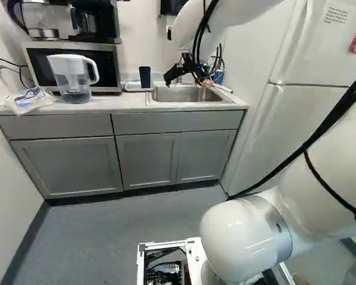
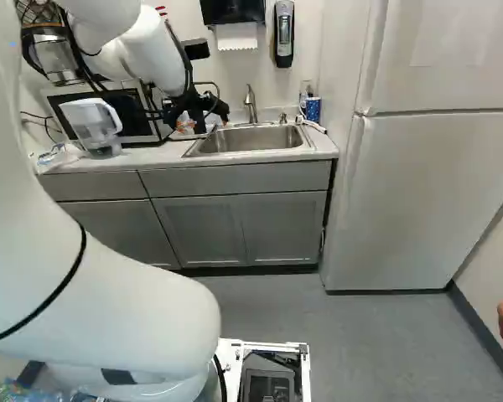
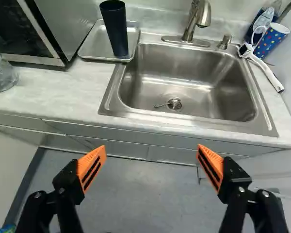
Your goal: Rinse the cup and place it in the tray
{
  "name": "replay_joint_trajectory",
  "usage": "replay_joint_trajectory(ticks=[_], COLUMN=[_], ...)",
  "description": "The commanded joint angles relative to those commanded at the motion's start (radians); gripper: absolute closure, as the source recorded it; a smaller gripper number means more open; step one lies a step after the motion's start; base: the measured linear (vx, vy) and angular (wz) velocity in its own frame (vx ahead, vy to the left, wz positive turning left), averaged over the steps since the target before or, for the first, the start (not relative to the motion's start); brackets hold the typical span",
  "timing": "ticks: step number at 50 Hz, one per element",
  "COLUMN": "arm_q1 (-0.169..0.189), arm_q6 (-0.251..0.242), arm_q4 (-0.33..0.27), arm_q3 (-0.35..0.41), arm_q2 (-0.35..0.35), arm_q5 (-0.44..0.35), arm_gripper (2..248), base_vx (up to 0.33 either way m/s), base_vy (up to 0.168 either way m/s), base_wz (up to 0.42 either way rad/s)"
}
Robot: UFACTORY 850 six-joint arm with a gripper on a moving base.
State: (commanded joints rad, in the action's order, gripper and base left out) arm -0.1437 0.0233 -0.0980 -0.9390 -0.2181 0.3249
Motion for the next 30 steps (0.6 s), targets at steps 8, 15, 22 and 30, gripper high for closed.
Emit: replay_joint_trajectory(ticks=[8, 15, 22, 30], arm_q1=[0.000, 0.000, 0.000, 0.000], arm_q6=[0.000, 0.000, 0.000, 0.000], arm_q4=[0.000, 0.000, 0.000, 0.000], arm_q3=[0.000, 0.000, 0.000, 0.000], arm_q2=[0.000, 0.000, 0.000, 0.000], arm_q5=[0.000, 0.000, 0.000, 0.000], arm_gripper=[3, 3, 3, 3], base_vx=[-0.147, -0.150, -0.156, -0.156], base_vy=[-0.014, -0.007, 0.002, -0.002], base_wz=[-0.003, 0.005, 0.012, 0.007])
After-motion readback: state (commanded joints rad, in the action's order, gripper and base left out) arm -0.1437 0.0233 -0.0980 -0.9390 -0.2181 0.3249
